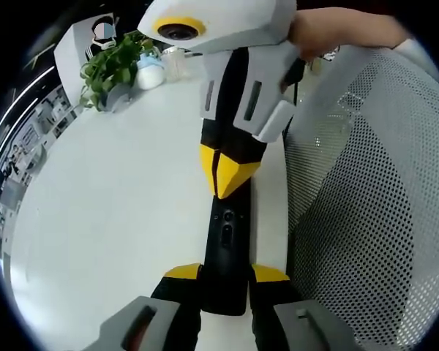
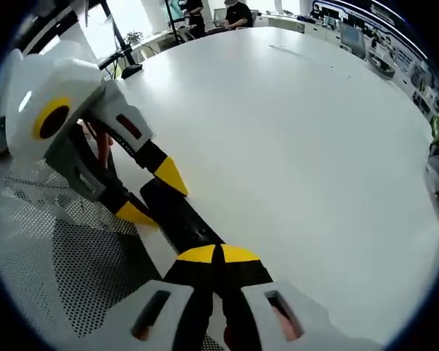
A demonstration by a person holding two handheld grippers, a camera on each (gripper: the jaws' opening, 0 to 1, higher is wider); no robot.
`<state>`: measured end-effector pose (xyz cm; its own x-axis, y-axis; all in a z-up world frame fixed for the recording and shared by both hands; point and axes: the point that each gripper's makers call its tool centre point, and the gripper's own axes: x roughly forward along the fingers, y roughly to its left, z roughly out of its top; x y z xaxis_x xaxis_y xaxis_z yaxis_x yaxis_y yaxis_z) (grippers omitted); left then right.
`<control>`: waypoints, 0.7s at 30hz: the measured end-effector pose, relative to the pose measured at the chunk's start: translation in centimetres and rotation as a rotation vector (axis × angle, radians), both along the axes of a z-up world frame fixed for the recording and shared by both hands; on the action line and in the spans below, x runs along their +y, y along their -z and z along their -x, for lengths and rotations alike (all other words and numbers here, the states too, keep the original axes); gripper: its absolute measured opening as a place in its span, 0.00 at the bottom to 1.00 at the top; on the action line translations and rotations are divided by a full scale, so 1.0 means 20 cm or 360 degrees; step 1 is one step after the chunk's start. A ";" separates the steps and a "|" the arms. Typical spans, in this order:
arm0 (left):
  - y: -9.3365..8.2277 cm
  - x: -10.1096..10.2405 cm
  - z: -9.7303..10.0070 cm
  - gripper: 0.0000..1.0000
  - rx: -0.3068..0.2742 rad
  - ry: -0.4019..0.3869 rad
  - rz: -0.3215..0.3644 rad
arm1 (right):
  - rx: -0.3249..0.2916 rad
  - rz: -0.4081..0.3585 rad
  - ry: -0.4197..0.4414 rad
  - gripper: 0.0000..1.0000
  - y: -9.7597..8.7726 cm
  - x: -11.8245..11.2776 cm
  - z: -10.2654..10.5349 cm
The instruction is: Press the specified remote control buttons in sequence, fully releasing each button before pressing the next.
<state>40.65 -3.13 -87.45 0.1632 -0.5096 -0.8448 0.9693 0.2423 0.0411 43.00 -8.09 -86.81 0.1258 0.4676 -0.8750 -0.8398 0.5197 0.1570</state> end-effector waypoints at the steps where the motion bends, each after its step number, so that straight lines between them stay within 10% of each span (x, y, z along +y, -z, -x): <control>1: 0.00 0.00 0.00 0.24 0.0002 -0.0002 0.0001 | -0.0010 0.0008 -0.0010 0.00 0.00 0.00 0.00; 21: 0.00 0.00 0.00 0.24 0.0031 -0.0051 0.0007 | 0.0034 0.0001 -0.0011 0.00 -0.01 0.03 0.03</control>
